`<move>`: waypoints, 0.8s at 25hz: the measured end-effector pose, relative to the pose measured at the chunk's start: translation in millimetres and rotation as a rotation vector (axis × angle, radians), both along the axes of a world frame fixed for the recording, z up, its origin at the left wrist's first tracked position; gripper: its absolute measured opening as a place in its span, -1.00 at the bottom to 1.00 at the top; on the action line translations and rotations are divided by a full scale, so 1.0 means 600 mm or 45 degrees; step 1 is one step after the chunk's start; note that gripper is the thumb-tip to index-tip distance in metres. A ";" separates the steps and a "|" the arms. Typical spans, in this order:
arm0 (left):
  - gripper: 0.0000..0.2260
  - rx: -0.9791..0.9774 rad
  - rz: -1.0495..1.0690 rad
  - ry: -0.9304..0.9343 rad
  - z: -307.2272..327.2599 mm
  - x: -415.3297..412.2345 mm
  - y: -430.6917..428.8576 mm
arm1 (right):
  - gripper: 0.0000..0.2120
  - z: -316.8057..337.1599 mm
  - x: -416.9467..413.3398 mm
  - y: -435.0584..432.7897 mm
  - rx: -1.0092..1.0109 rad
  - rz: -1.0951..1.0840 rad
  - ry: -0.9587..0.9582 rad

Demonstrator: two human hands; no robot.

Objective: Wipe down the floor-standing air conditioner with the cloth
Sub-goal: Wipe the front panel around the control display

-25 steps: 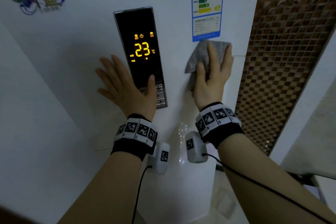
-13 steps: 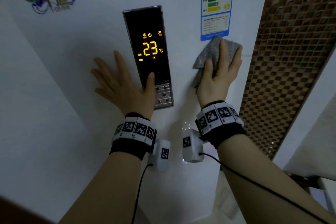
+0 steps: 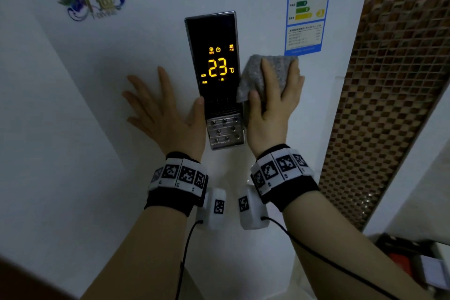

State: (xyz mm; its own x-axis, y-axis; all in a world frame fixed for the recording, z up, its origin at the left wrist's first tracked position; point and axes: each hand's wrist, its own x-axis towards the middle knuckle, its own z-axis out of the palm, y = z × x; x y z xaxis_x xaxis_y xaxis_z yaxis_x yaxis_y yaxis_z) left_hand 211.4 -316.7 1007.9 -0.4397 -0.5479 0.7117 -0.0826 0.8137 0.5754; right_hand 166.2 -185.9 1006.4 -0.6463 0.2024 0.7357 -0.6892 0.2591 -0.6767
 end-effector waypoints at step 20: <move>-0.30 -0.011 -0.001 -0.018 0.008 0.030 -0.074 | -0.58 -0.007 0.019 -0.067 -0.043 -0.027 0.094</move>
